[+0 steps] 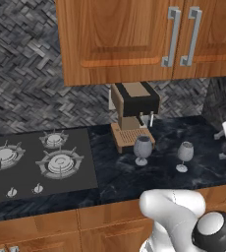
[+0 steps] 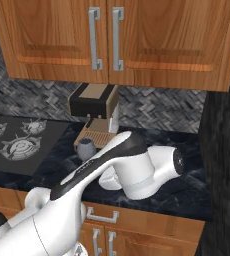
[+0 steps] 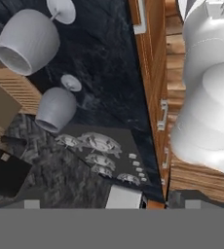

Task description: Retrieve the wine glasses from the counter and place one next to each plate.

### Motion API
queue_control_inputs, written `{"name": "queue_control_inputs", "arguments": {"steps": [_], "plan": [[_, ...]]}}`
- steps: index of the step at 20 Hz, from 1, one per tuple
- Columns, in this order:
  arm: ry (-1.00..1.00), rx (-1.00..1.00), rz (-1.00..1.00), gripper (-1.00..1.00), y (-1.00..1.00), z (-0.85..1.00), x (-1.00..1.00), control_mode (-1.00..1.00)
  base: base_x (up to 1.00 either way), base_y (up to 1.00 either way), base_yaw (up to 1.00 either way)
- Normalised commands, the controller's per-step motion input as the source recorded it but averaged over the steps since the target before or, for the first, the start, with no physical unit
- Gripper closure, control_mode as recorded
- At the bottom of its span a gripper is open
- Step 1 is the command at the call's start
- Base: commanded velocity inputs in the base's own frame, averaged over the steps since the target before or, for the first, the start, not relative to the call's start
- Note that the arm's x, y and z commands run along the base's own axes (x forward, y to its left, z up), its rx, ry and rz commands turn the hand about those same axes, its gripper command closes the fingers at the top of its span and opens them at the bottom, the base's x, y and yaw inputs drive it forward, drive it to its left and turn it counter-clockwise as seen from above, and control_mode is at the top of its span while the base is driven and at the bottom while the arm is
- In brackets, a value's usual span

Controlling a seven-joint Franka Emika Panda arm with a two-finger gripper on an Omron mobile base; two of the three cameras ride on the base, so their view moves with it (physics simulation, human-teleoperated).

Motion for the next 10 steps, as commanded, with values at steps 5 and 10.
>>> {"name": "queue_control_inputs", "arguments": {"steps": [5,10], "plan": [[0.0,0.0,-0.02,-1.0,0.0,-0.43,0.03,-1.0,0.0,0.0,0.0],[0.0,0.05,-0.01,-1.0,-0.01,-0.39,0.04,-1.0,0.0,0.0,0.0]]}}
